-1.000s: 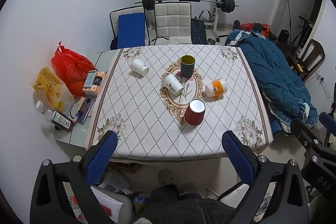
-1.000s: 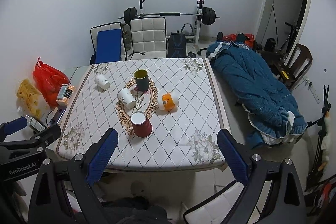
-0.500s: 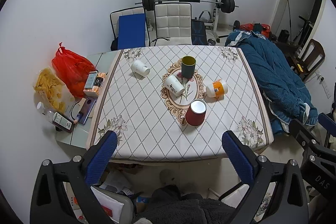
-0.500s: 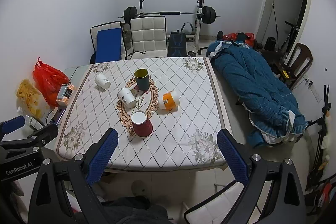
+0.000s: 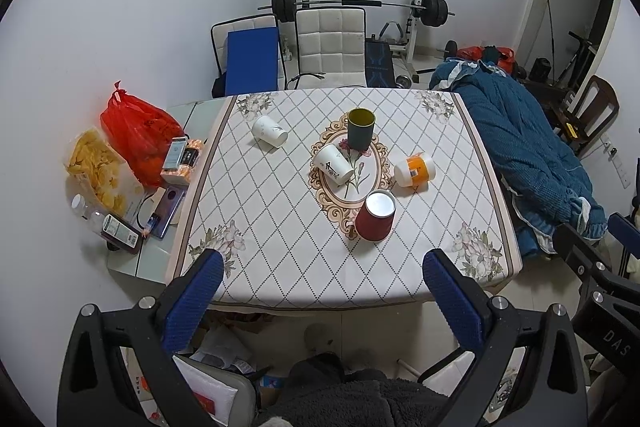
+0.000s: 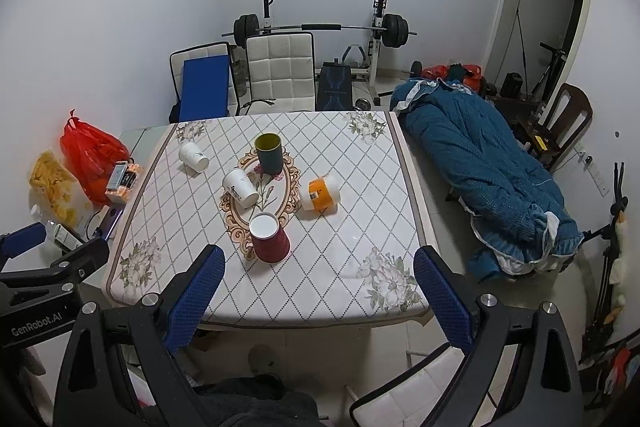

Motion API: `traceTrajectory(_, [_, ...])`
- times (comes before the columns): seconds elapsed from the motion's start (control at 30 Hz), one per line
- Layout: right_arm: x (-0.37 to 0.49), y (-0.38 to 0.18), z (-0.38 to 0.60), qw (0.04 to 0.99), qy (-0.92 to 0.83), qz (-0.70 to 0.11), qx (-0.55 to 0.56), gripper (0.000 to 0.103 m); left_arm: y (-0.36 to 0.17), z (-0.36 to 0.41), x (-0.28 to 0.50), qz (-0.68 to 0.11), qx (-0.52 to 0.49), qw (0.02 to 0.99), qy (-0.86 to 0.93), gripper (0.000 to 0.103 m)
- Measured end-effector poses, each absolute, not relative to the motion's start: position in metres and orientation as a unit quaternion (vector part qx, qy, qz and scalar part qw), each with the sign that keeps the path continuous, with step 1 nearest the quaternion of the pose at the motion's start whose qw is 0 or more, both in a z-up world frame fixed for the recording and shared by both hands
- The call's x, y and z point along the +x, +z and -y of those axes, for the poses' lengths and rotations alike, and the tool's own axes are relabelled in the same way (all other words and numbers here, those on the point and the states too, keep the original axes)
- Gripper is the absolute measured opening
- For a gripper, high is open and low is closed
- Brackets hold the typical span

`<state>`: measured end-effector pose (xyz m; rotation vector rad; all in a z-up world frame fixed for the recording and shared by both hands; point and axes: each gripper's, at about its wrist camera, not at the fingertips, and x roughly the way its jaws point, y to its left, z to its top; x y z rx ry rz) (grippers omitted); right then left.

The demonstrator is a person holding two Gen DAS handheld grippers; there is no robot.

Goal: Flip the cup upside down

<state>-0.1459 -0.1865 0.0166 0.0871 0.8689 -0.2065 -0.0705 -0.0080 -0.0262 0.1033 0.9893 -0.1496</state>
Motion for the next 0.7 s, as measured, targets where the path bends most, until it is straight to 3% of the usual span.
traceTrajectory(0.7, [-0.146,0.0222,0.1799,0.904,-0.097,-0.414,0.044,0.097,-0.0213,-0.0013,-0.0759,-0.466,0.048,0.881,-0.07,0.102])
